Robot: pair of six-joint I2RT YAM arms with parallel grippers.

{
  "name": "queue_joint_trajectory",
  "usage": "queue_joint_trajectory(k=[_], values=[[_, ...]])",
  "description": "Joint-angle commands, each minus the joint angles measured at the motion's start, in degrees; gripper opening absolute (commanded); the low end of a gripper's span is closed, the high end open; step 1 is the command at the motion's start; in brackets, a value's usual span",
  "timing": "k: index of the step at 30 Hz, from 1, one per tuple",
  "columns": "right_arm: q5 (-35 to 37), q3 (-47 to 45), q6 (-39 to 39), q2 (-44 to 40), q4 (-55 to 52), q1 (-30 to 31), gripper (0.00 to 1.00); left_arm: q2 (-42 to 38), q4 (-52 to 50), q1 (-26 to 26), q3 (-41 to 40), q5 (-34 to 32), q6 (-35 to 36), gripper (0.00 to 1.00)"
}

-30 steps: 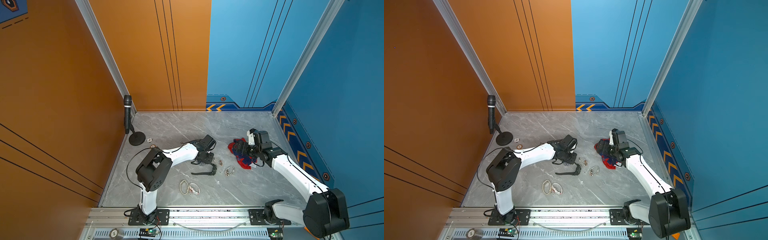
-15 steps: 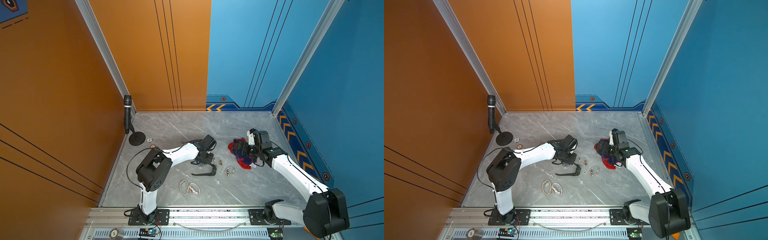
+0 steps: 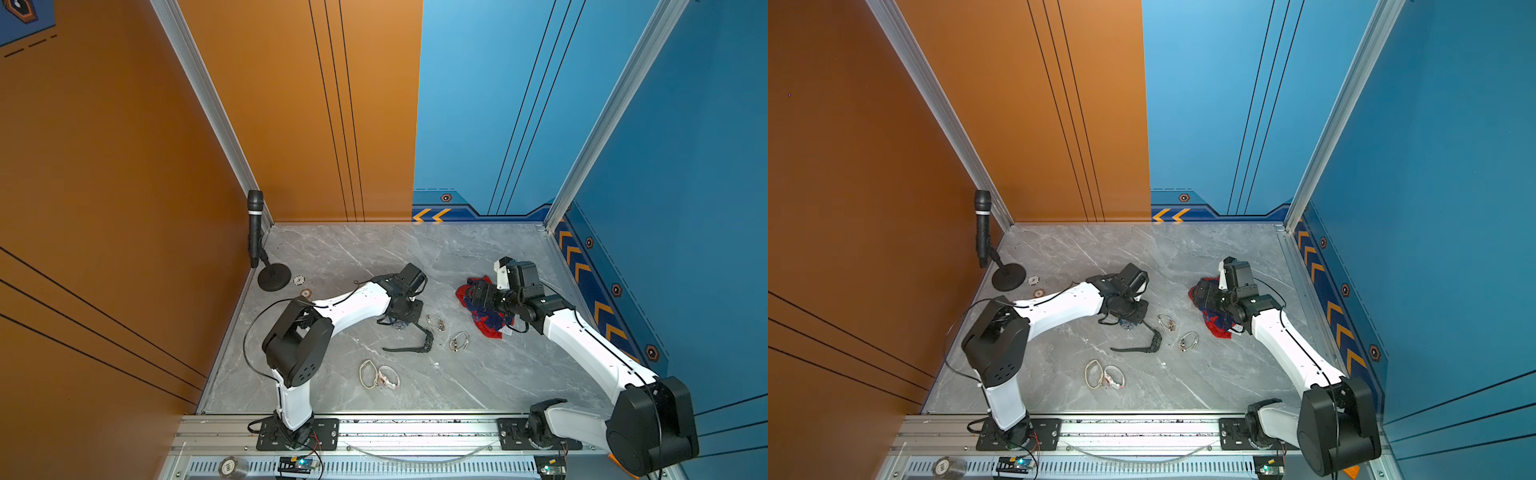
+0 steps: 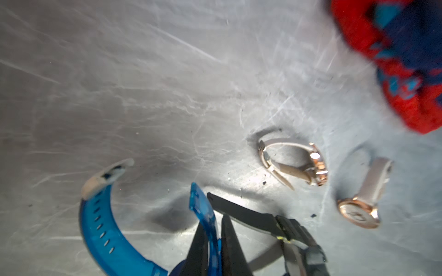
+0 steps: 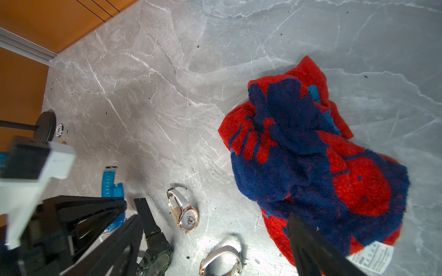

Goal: Wipe the watch dial
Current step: Pick up the watch at the center of the board, then pick up the cleaning item at the center of the board.

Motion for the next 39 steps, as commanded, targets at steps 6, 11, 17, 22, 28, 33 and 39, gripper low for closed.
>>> queue_joint_trajectory(k=[6, 11, 17, 22, 28, 33, 39], values=[[2.0, 1.8, 1.1, -0.2, 0.1, 2.0, 0.94, -10.0, 7.9, 4.6, -4.9, 9.2, -11.2, 0.00], [3.3, 3.2, 0.9, -0.3, -1.5, 3.1, 0.94, -13.5, 19.6, 8.3, -11.3, 16.1, -21.4, 0.00], [4.8, 4.9, 0.6, -0.6, -3.2, 3.9, 0.94, -13.5, 34.6, 12.1, -19.8, 24.1, -34.9, 0.00], [9.1, 7.4, -0.2, -0.2, -7.7, 4.1, 0.94, -15.3, 43.1, 13.6, -25.2, 24.4, -42.5, 0.00], [12.4, 11.2, -0.7, 3.9, -15.1, -0.5, 0.90, -18.8, 45.6, 14.3, -28.1, 23.0, -45.7, 0.00], [10.9, 12.1, -0.8, 8.6, -16.2, -3.8, 0.84, -20.5, 47.4, 14.5, -29.9, 21.6, -47.9, 0.00], [12.2, 16.6, -2.9, 18.5, -17.9, -0.6, 0.83, -20.6, 48.3, 14.6, -30.2, 21.6, -48.9, 0.00]])
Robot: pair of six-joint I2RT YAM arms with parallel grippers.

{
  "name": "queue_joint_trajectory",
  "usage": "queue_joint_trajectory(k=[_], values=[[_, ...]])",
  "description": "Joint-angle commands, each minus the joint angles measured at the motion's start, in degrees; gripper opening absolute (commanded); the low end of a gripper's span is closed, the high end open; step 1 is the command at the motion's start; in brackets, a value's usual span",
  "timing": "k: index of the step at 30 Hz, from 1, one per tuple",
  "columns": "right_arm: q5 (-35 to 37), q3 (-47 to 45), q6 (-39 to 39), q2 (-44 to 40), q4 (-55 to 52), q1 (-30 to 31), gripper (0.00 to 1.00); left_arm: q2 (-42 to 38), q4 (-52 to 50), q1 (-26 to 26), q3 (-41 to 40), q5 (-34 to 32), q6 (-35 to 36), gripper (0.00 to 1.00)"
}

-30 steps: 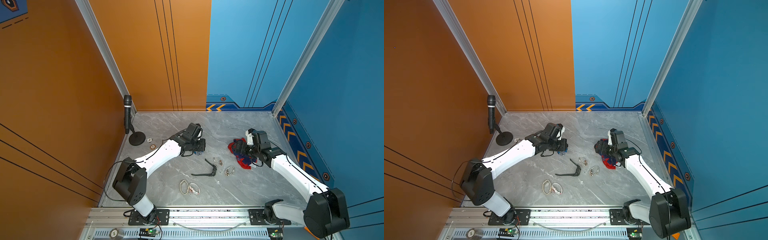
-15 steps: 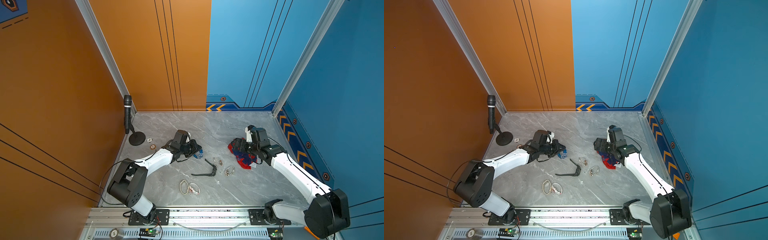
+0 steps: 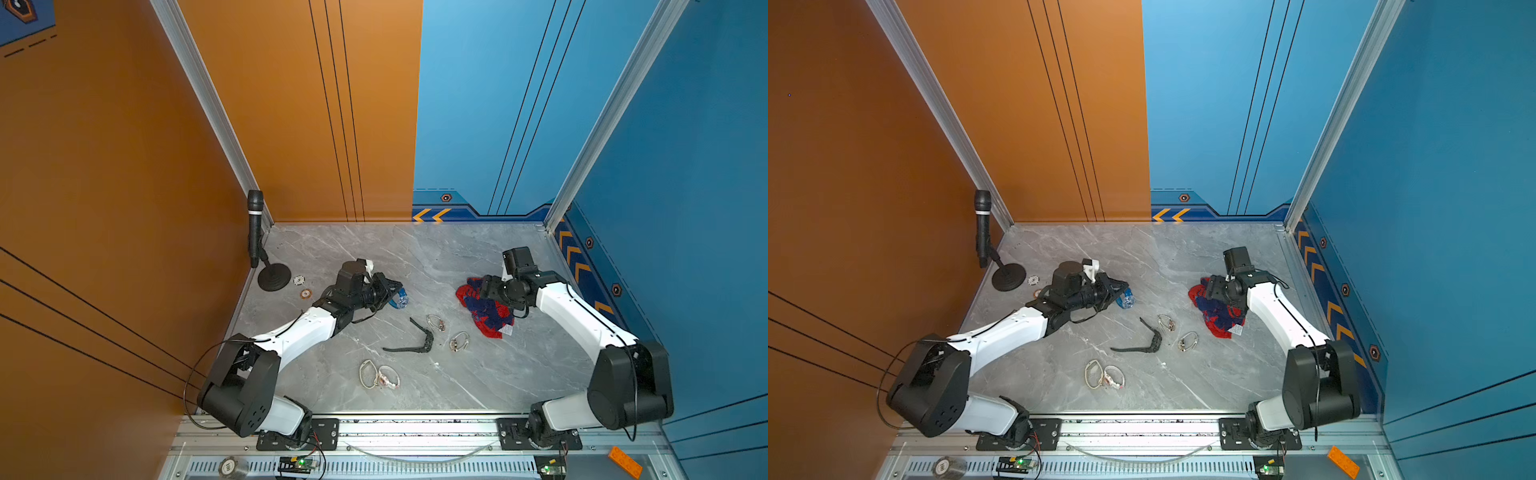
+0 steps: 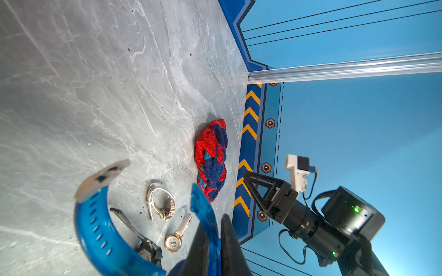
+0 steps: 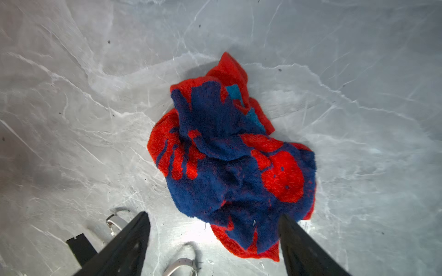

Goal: Wipe the watch dial
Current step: Pick up the cleaning item at the center of the board.

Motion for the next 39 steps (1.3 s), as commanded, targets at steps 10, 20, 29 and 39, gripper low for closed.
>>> queue_joint_trajectory(k=[10, 20, 29, 39], values=[[6.5, 10.1, -4.2, 15.5, -3.4, 4.4, 0.72, -1.0, 1.6, 0.7, -1.3, -1.1, -1.3, 0.00], [8.7, 12.2, -4.1, 20.0, -1.6, 6.3, 0.33, -0.9, 1.6, 0.4, -1.7, -1.9, -2.2, 0.00], [10.5, 7.6, -2.1, 8.9, 2.1, 7.6, 0.00, -1.2, 1.7, 0.3, -1.6, -2.9, -3.0, 0.00], [0.0, 1.1, 0.7, -8.9, 9.5, 6.1, 0.00, -0.3, 5.3, -0.8, 0.4, -4.4, -7.5, 0.00]])
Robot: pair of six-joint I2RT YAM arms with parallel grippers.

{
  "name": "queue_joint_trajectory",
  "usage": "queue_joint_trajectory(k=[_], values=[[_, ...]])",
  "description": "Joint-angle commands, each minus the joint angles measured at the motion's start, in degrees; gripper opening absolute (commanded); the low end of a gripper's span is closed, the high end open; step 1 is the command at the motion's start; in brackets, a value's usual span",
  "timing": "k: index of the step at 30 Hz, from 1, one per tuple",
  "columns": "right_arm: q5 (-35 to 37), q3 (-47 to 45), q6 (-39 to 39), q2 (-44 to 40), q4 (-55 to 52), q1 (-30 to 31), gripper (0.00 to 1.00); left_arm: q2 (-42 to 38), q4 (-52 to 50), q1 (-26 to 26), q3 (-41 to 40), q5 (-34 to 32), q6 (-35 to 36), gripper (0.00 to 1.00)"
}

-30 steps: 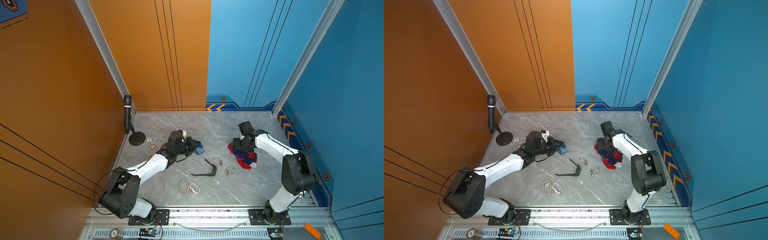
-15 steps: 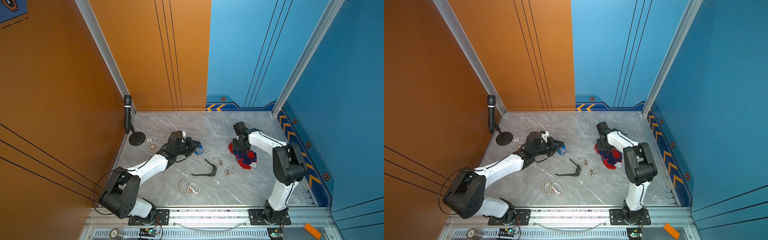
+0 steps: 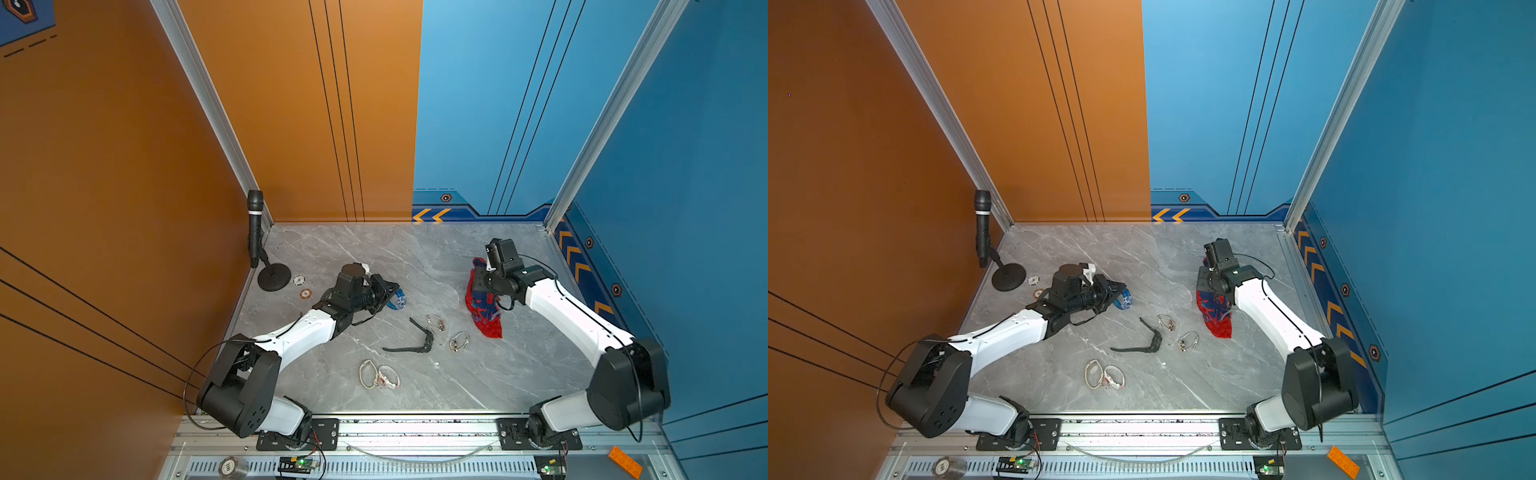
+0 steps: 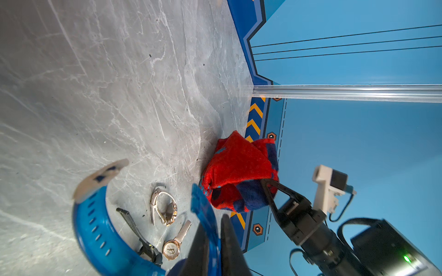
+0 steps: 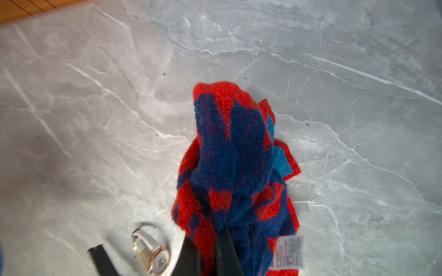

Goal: Wipe the watch dial
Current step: Pick up the cleaning item at the center of the board.

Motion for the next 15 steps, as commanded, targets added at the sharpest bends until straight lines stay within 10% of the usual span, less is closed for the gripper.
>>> queue_joint_trajectory(k=[1, 15], values=[[-7.8, -1.6, 2.6, -4.0, 4.1, -1.6, 0.00, 0.4, 5.1, -0.6, 2.1, -0.8, -3.5, 0.00], [-20.8, -5.7, 10.8, -15.2, 14.2, -3.5, 0.00, 3.8, 10.8, -5.3, 7.0, -5.8, -10.1, 0.00]])
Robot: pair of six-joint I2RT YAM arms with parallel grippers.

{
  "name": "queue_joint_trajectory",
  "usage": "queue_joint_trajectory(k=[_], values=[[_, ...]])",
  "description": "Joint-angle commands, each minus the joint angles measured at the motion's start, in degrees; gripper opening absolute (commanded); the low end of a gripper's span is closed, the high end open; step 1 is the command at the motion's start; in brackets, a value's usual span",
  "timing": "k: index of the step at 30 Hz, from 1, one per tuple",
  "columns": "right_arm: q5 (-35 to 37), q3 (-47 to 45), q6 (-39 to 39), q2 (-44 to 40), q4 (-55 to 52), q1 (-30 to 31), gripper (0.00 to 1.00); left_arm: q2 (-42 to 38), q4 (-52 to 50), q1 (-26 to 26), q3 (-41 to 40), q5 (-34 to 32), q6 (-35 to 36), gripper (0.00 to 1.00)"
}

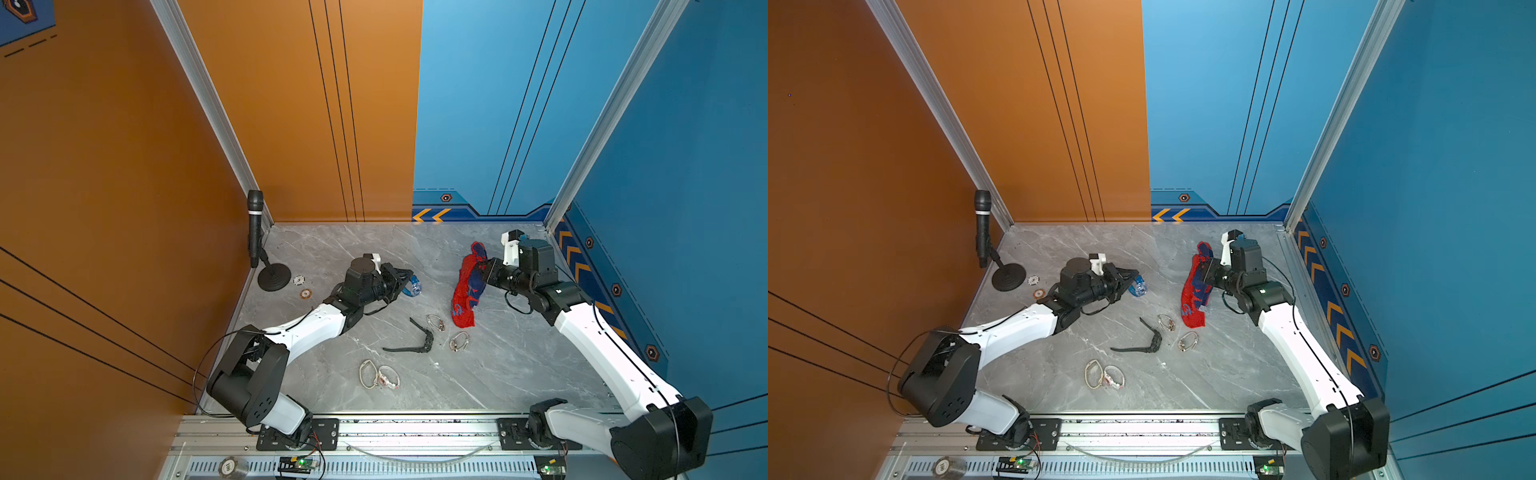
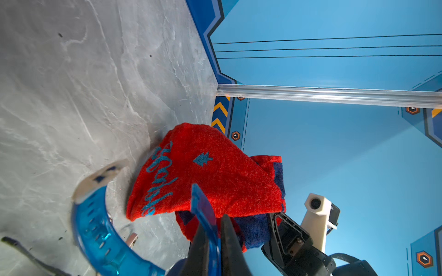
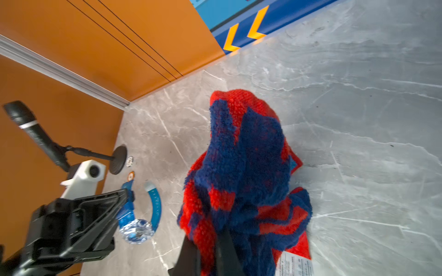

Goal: Wipe the watch dial
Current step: Pick up the cleaning item at the center of the board, then wipe the dirt from the watch dial.

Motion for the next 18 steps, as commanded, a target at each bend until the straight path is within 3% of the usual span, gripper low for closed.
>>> queue_joint_trajectory(k=[1, 18], values=[[-3.3, -1.8, 2.6, -2.0, 5.4, 0.0, 0.00, 0.0, 2.0, -0.9, 1.9, -3.8, -2.0, 0.00], [-4.4, -5.6, -2.0, -2.5, 6.5, 5.9, 0.00, 10.2, 15.8, -6.9, 4.2, -10.6, -14.2, 0.00]])
